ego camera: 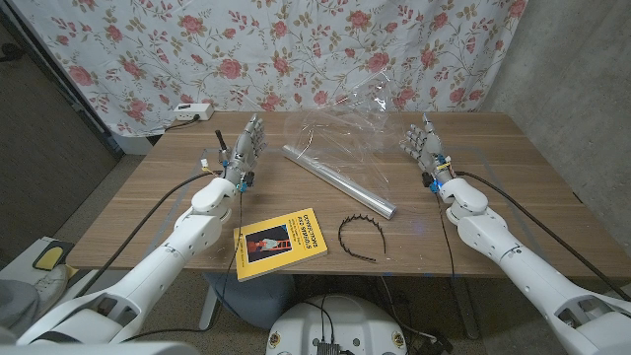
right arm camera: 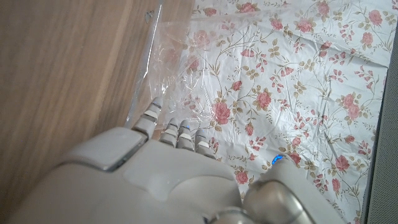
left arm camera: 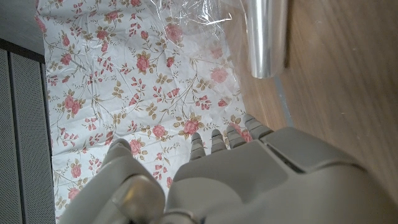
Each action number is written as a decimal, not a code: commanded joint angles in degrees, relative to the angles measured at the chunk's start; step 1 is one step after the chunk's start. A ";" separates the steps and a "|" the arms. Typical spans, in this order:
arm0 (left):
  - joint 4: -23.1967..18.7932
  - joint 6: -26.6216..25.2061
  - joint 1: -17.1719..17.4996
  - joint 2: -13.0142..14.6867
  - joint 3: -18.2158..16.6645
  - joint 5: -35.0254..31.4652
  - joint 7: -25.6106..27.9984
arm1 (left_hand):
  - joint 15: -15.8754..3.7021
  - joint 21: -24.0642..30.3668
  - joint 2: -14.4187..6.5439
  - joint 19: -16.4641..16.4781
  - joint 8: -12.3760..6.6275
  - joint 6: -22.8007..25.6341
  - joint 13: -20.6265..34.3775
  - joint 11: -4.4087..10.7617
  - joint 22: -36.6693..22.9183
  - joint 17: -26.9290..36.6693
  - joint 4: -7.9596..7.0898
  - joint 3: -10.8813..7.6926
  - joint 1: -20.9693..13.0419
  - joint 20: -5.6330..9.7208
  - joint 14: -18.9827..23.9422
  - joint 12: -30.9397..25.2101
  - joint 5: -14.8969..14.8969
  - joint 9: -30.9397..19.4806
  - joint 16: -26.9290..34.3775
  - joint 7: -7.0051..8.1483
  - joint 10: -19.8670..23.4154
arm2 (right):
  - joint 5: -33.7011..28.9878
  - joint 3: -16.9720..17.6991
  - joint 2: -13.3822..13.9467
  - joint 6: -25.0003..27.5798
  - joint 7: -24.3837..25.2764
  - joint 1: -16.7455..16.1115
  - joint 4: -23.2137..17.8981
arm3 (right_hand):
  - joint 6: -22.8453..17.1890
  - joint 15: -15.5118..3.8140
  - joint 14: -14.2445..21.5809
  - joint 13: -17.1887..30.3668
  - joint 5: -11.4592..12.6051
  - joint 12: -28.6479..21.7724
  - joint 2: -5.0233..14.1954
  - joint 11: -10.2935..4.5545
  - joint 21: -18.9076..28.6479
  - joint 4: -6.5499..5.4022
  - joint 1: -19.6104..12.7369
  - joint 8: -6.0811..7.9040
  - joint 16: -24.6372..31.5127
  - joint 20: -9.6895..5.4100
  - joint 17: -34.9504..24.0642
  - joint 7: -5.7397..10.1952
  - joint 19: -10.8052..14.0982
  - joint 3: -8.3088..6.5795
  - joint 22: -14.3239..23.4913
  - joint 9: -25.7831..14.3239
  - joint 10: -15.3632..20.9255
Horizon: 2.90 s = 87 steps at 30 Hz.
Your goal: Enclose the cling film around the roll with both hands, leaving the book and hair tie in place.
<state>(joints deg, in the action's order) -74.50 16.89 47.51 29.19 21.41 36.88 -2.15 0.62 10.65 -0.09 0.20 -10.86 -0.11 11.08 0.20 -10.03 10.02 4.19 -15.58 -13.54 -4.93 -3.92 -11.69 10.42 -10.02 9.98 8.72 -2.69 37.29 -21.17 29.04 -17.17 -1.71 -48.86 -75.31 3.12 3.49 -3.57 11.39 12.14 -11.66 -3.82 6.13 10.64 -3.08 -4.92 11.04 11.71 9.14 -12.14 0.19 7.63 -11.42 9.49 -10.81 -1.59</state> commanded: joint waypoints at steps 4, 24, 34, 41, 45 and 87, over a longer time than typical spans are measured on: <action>-1.00 -0.32 -0.06 0.58 0.24 -0.68 0.13 | 0.02 0.28 -0.15 -0.35 -0.16 0.04 0.15 0.07 -0.20 0.16 0.09 -0.33 -0.67 -0.79 -0.37 -0.35 0.36 -0.18 0.49 0.41 -0.40 | 0.17 -0.35 -0.27 -0.48 -0.11 -0.98 -1.81 | 0.60 0.29 -0.29 0.21 0.41 -0.40 0.22 0.37 0.25 0.00 -0.64 0.39 0.30 0.47 -0.23 0.13 -0.04 -0.39 0.25 -0.17 0.14; -4.15 2.01 1.31 2.93 0.87 -8.46 5.89 | 0.01 0.34 -0.72 -0.45 -0.06 0.17 0.14 0.36 -0.17 0.14 0.52 -0.70 -1.20 -1.00 -0.15 -0.45 0.36 -0.18 0.58 0.60 -0.18 | -0.90 -0.12 2.00 2.00 2.59 -3.20 -6.65 | 0.25 0.35 -0.30 0.19 0.37 -0.38 0.57 0.46 0.20 0.19 -0.92 0.48 0.23 0.56 -0.06 0.35 -0.10 -0.49 0.25 -0.16 0.24; -6.46 3.64 4.00 2.10 -0.20 -11.98 12.87 | -2.15 0.97 -1.40 1.73 -0.23 1.56 0.11 0.20 0.01 0.04 1.70 -1.29 -2.39 5.10 1.61 -1.16 0.22 -0.19 1.00 -0.20 1.99 | -2.85 -0.28 2.76 0.22 1.93 -2.45 -6.06 | 0.75 -0.19 -1.73 0.12 0.23 -0.05 0.62 0.04 -0.22 0.68 -1.43 0.20 -0.38 -1.11 0.21 0.29 -1.38 -0.50 0.24 -0.12 -0.38; -6.80 3.93 4.53 1.13 -0.60 -15.63 18.17 | -3.31 1.28 -1.74 3.58 -0.66 3.80 0.11 0.81 0.09 -0.02 2.33 -1.61 -3.04 5.99 3.87 -1.95 0.14 -0.19 1.37 -0.26 4.65 | -3.45 -0.24 3.15 -1.79 0.01 -1.55 -3.92 | 1.21 -0.32 -2.65 0.09 0.15 0.21 0.64 0.41 -0.35 0.88 -1.61 0.04 -0.68 -1.18 0.31 0.11 -2.06 -0.48 0.24 -0.11 -1.06; -7.36 3.16 4.52 1.12 -0.51 -17.40 20.03 | -3.54 1.50 -1.77 4.59 -0.53 3.89 0.11 1.17 0.11 -0.05 2.57 -1.70 -3.31 6.27 4.66 -2.00 0.11 -0.20 1.46 -0.40 5.08 | -3.06 0.24 3.45 -1.74 0.32 -2.14 -4.14 | 1.19 -0.27 -2.40 0.08 0.13 0.10 0.73 0.27 -0.32 0.99 -1.76 0.06 -0.54 -1.23 0.35 0.02 -2.14 -0.53 0.24 -0.11 -0.81; -17.93 -9.00 6.74 7.73 -0.25 -34.86 31.35 | -4.03 0.85 -2.08 6.73 0.12 4.70 0.31 2.15 0.04 0.00 3.94 -2.45 -5.34 5.44 8.09 -2.08 -0.01 -0.34 0.89 -0.02 8.13 | -4.74 -0.65 8.39 4.40 -0.73 -2.14 -8.08 | 5.16 0.21 -4.63 0.35 -0.40 0.97 1.96 0.55 -0.55 2.30 -3.22 -0.54 -0.75 0.32 0.42 -0.82 -5.16 -1.05 0.31 -0.18 -5.88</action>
<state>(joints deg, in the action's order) -87.17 12.00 51.65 33.58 22.73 6.17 26.12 -3.38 11.65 -2.27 7.06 -10.75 4.90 11.05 2.25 -9.87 9.88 8.00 -17.78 -18.27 0.50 4.18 -13.90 10.41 -10.28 10.92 8.40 5.09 34.24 -20.67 36.47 -15.54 -3.37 -51.15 -81.98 7.50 3.64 -7.55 11.62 11.86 -10.99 -2.15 6.55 10.15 -1.02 -7.64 10.59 11.00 9.23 -11.73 -0.71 2.98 -12.18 9.46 -10.78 -6.92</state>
